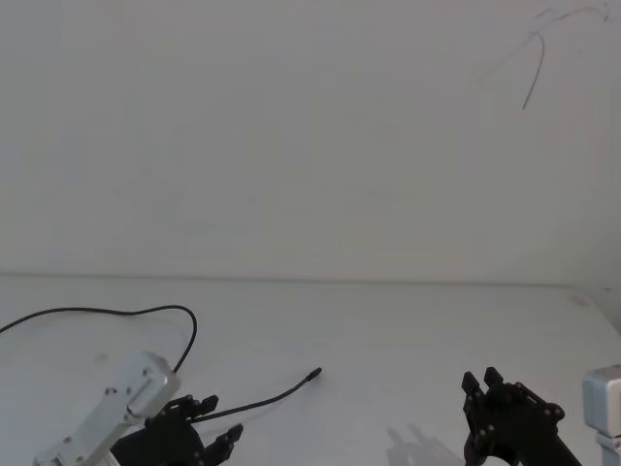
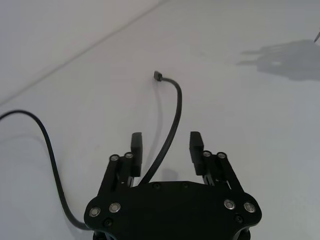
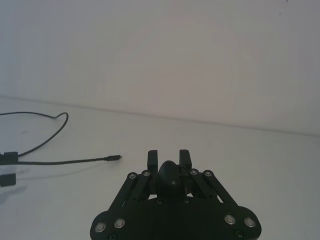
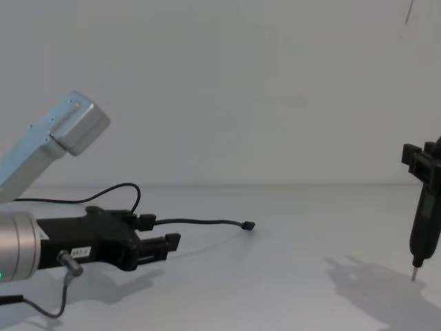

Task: Pick up the data cable with the one hand.

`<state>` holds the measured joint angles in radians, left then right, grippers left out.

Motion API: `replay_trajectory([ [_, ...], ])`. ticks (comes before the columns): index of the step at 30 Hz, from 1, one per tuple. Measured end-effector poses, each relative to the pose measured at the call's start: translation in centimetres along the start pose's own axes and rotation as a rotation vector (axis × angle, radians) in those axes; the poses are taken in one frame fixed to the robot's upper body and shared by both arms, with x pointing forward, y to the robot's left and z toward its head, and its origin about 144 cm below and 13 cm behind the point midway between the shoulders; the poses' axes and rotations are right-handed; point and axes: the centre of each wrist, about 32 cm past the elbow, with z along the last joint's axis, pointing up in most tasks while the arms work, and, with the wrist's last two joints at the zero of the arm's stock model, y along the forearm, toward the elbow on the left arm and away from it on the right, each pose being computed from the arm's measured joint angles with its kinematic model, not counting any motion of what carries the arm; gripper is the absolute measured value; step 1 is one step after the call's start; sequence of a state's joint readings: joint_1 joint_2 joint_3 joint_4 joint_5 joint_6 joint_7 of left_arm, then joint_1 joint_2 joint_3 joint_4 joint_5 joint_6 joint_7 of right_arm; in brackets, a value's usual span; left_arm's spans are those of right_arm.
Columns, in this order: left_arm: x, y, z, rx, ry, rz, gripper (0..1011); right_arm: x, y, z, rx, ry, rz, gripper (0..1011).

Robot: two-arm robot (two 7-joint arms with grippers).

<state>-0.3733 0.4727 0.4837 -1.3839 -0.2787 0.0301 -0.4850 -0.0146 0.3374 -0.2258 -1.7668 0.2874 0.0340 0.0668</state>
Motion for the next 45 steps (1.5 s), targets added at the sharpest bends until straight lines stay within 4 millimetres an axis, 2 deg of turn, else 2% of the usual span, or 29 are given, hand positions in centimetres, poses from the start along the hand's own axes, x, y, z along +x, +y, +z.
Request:
replay_trajectory([
  [1, 0.0, 0.0, -0.1, 0.003, 0.002, 0.001, 564, 0.0, 0.0, 0.0, 0.0, 0.0, 0.0, 251],
  [2, 0.0, 0.0, -0.1, 0.005, 0.004, 0.001, 564, 0.0, 0.0, 0.0, 0.0, 0.0, 0.0, 251],
  [4, 0.1, 0.1, -0.3, 0.008, 0.011, 0.005, 675, 0.0, 0.0, 0.0, 0.0, 0.0, 0.0, 251],
  [5, 0.1, 0.0, -0.4, 0.008, 0.014, 0.006, 675, 0.0, 0.0, 0.0, 0.0, 0.0, 0.0, 251],
  [6, 0.1, 0.0, -0.5, 0.009, 0.018, 0.007, 738, 0.0, 0.0, 0.0, 0.0, 0.0, 0.0, 251],
  [9, 0.2, -0.1, -0.5, 0.007, 0.026, 0.01, 797, 0.0, 0.0, 0.0, 0.0, 0.0, 0.0, 251],
  [13, 0.4, -0.3, -0.5, 0.004, 0.03, 0.011, 939, 0.0, 0.0, 0.0, 0.0, 0.0, 0.0, 251],
  [15, 0.4, -0.4, -0.5, 0.003, 0.032, 0.011, 957, 0.0, 0.0, 0.0, 0.0, 0.0, 0.0, 251],
  [24, 0.7, -0.9, -0.5, -0.003, 0.029, -0.008, 693, 0.0, 0.0, 0.0, 0.0, 0.0, 0.0, 251],
  [27, 0.7, -1.0, -0.4, -0.003, 0.026, -0.019, 565, 0.0, 0.0, 0.0, 0.0, 0.0, 0.0, 251],
  [30, 0.8, -1.2, -0.4, -0.004, 0.024, -0.027, 482, 0.0, 0.0, 0.0, 0.0, 0.0, 0.0, 251],
  [31, 0.8, -1.2, -0.4, -0.004, 0.023, -0.028, 418, 0.0, 0.0, 0.0, 0.0, 0.0, 0.0, 251],
  [33, 0.8, -1.3, -0.3, -0.005, 0.022, -0.033, 375, 0.0, 0.0, 0.0, 0.0, 0.0, 0.0, 251],
  [34, 0.8, -1.3, -0.3, -0.005, 0.021, -0.034, 313, 0.0, 0.0, 0.0, 0.0, 0.0, 0.0, 251],
  [36, 0.8, -1.4, -0.3, -0.006, 0.02, -0.037, 273, 0.0, 0.0, 0.0, 0.0, 0.0, 0.0, 251],
  [38, 0.8, -1.4, -0.3, -0.006, 0.019, -0.04, 192, 0.0, 0.0, 0.0, 0.0, 0.0, 0.0, 251],
  [42, 0.9, -1.4, -0.2, -0.007, 0.019, -0.043, 89, 0.0, 0.0, 0.0, 0.0, 0.0, 0.0, 251],
  [45, 0.9, -1.4, -0.2, -0.01, 0.019, -0.042, 55, 0.0, 0.0, 0.0, 0.0, 0.0, 0.0, 251],
])
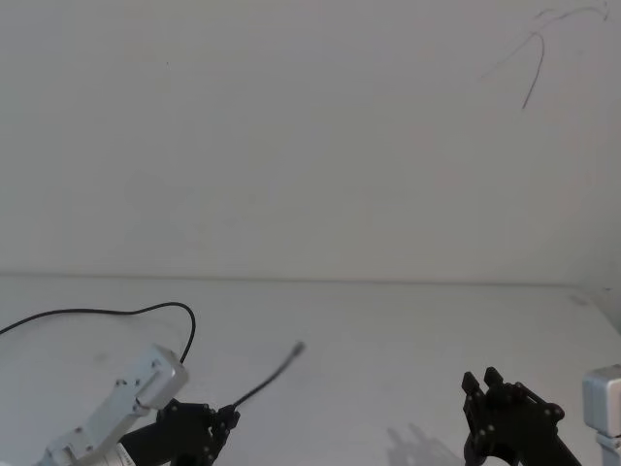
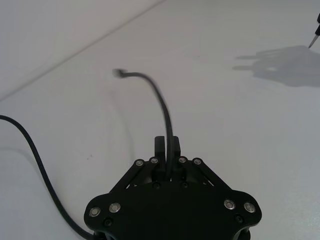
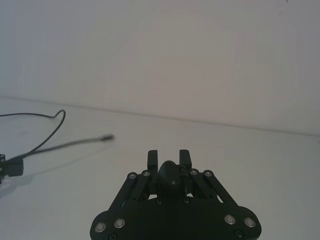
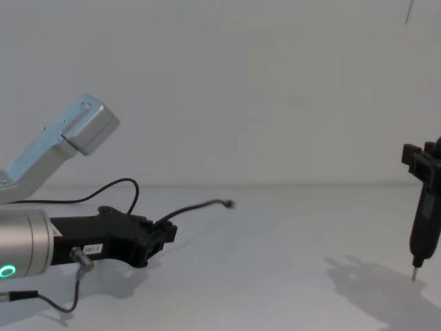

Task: Pick up the data cable with the one hand.

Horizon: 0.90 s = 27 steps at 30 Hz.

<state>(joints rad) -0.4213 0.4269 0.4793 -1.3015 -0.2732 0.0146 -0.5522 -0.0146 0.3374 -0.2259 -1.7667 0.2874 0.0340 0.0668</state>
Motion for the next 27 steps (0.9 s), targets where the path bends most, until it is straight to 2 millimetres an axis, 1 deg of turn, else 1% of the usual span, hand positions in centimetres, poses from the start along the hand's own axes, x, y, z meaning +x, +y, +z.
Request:
replay_trajectory([
  [8, 0.5, 0.7, 0.5, -0.044, 0.007, -0.022, 35, 0.0, 0.0, 0.0, 0.0, 0.0, 0.0, 251],
  [15, 1.5, 2.3, 1.1, -0.116, 0.028, -0.078, 35, 0.0, 0.0, 0.0, 0.0, 0.0, 0.0, 251],
  [27, 3.6, 7.4, 1.0, -0.204, 0.067, -0.227, 35, 0.0, 0.0, 0.0, 0.0, 0.0, 0.0, 251],
])
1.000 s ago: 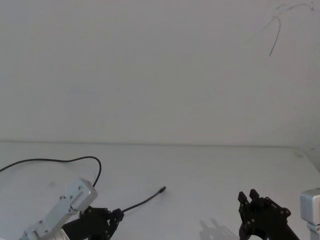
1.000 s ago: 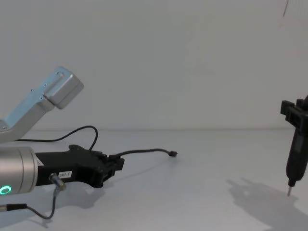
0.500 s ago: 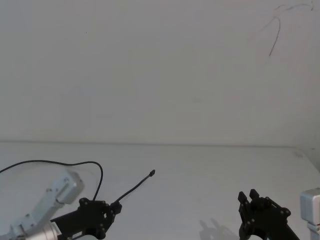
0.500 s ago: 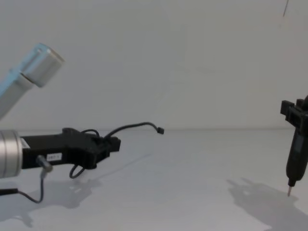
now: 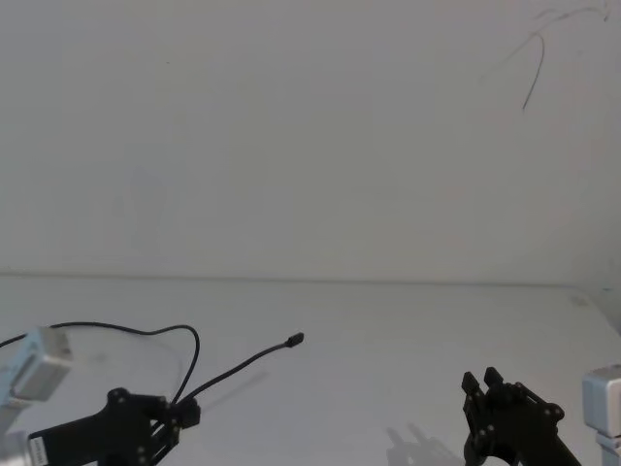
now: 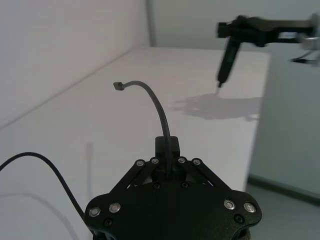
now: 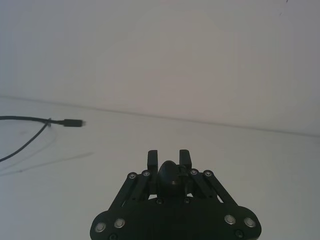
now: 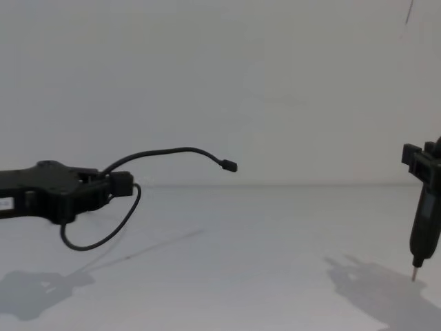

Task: Pick up the data cable with the one hand.

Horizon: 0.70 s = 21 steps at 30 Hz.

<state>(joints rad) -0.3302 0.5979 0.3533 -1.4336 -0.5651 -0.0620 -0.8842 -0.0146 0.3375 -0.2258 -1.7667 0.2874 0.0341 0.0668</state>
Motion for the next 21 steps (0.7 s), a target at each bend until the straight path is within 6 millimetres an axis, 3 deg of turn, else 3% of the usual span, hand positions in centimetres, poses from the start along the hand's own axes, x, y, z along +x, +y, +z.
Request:
replay_trajectory([
  [11, 0.6, 3.0, 0.0, -0.015, 0.049, -0.152, 35, 0.0, 0.0, 0.0, 0.0, 0.0, 0.0, 251],
  [21, 1.5, 4.1, -0.7, -0.019, 0.106, -0.26, 35, 0.0, 0.0, 0.0, 0.0, 0.0, 0.0, 251],
])
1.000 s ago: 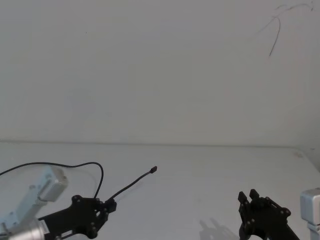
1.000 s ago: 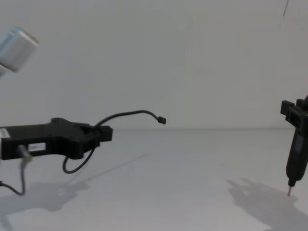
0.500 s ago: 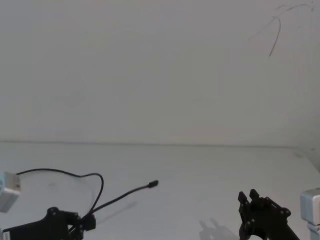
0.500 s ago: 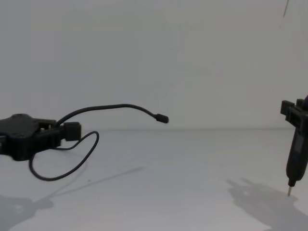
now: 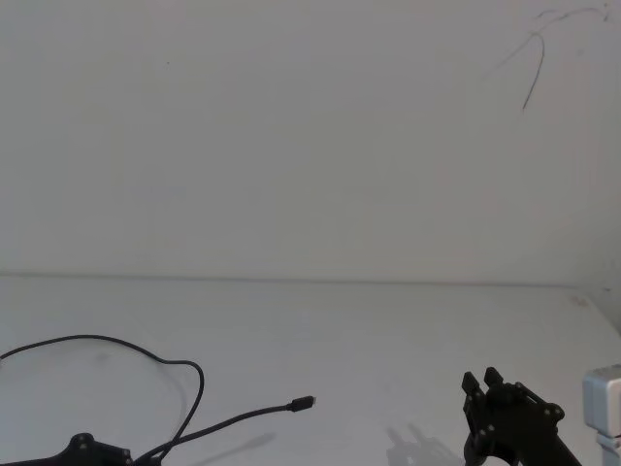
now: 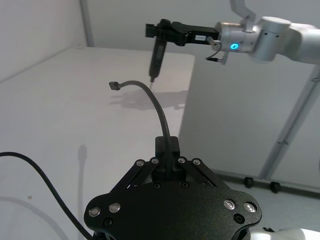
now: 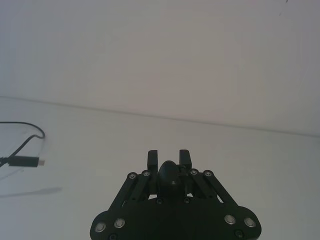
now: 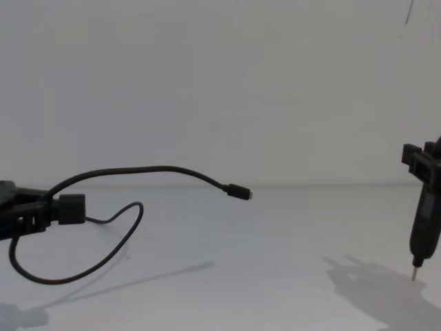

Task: Pick up the data cable with the one hand.

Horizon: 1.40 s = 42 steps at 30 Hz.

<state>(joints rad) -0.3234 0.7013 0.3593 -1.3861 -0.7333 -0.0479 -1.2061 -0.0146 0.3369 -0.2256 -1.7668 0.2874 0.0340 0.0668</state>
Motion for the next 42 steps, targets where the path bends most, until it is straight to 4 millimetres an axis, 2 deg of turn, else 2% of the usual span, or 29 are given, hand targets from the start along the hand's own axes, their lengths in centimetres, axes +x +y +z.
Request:
replay_trajectory([
  [9, 0.4, 0.5, -0.3, -0.008, 0.025, -0.05, 35, -0.2, 0.1, 0.7, 0.016, 0.022, -0.008, 251],
  [19, 0.6, 0.8, -0.4, -0.013, 0.036, -0.076, 35, -0.9, 0.7, 2.5, 0.058, 0.118, 0.0, 251],
  [29, 0.7, 0.9, -0.5, -0.015, 0.042, -0.087, 35, -2.3, 1.9, 4.5, 0.092, 0.249, 0.08, 251],
  [42, 0.8, 1.0, -0.5, -0.016, 0.045, -0.092, 35, -4.4, 3.5, 5.8, 0.102, 0.29, 0.215, 251],
])
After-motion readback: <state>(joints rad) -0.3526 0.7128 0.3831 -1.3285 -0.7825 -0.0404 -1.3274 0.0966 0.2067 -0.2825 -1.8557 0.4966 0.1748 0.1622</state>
